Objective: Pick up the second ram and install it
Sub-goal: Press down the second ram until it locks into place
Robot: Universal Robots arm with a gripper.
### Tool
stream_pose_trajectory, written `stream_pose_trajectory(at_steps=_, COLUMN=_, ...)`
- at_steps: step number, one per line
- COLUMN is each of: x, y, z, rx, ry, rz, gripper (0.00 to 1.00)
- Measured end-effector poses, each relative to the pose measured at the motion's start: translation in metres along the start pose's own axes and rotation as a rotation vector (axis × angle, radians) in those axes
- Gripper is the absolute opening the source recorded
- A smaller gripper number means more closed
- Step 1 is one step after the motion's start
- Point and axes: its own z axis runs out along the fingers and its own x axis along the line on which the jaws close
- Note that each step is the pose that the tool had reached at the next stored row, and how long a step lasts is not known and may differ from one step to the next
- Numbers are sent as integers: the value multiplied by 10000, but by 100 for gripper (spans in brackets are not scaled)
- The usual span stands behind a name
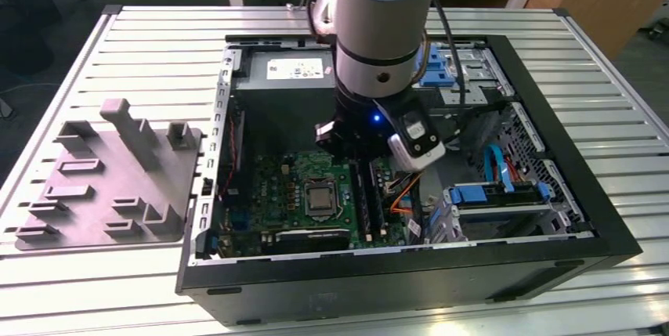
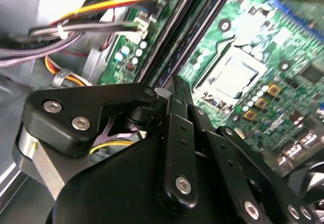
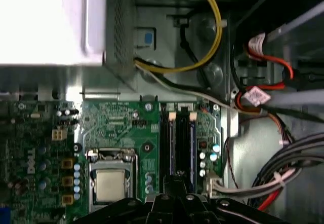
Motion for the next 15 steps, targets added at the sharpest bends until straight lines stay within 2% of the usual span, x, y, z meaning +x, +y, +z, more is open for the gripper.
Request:
stream_pose_trajectory(at_steps=8, x=-1, y=-218, z=-6, rx=4, ry=0, rz=1, gripper=10)
stream_pose_trajectory(at_steps=15, x=-1, y=-278, z=-4, rx=107, ry=33, rz=5, gripper=10)
